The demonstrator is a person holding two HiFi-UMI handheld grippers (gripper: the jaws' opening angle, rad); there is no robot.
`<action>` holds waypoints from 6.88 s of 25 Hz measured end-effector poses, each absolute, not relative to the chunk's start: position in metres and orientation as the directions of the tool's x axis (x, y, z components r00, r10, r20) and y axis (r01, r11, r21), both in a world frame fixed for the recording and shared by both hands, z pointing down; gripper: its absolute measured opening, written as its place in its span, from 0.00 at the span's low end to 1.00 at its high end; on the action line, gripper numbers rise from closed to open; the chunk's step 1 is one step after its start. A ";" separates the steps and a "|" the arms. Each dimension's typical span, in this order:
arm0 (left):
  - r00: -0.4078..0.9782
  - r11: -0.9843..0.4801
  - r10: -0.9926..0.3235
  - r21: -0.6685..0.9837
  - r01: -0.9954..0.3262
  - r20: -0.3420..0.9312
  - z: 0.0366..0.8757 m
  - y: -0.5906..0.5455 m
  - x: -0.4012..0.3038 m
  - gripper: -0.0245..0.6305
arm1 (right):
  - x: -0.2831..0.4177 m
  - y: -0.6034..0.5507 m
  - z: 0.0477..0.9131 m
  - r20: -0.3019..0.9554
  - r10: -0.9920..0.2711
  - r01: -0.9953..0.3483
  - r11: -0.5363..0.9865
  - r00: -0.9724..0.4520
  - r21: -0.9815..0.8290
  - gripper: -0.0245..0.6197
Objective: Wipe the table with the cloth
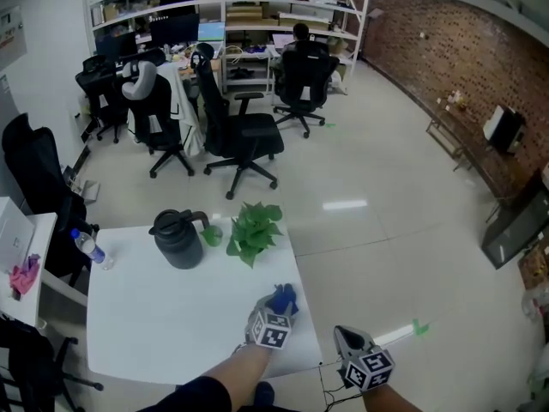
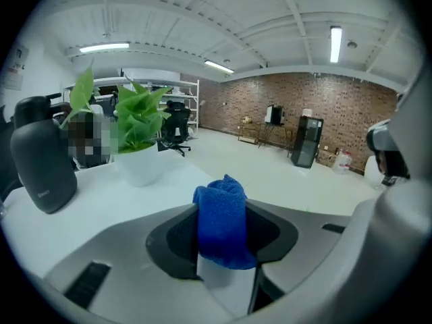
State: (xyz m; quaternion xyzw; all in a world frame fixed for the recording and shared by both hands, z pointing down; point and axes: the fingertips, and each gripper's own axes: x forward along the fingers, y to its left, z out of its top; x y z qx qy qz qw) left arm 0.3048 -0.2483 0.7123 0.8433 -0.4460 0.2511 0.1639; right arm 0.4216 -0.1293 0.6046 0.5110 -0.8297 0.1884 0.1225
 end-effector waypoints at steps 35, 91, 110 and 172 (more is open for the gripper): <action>0.397 -0.537 -0.685 -0.055 -0.842 0.611 0.750 -0.309 0.311 0.26 | 0.445 -0.127 0.620 0.422 -0.782 -0.889 0.405 -0.458 -0.215 0.06; 0.471 -0.509 -0.693 0.092 -0.856 0.546 0.661 -0.235 0.140 0.25 | 0.351 -0.175 0.583 0.367 -0.788 -0.866 0.480 -0.495 -0.138 0.06; 0.136 -0.110 -0.787 0.080 -0.991 0.602 0.663 -0.067 -0.267 0.25 | -0.085 -0.160 0.581 0.356 -0.422 -0.487 0.866 -0.834 -0.115 0.06; 0.531 -0.469 -0.792 0.258 -0.845 0.301 0.599 -0.213 -0.101 0.04 | 0.032 -0.235 0.600 0.396 -0.644 -0.738 0.657 -0.654 -0.151 0.05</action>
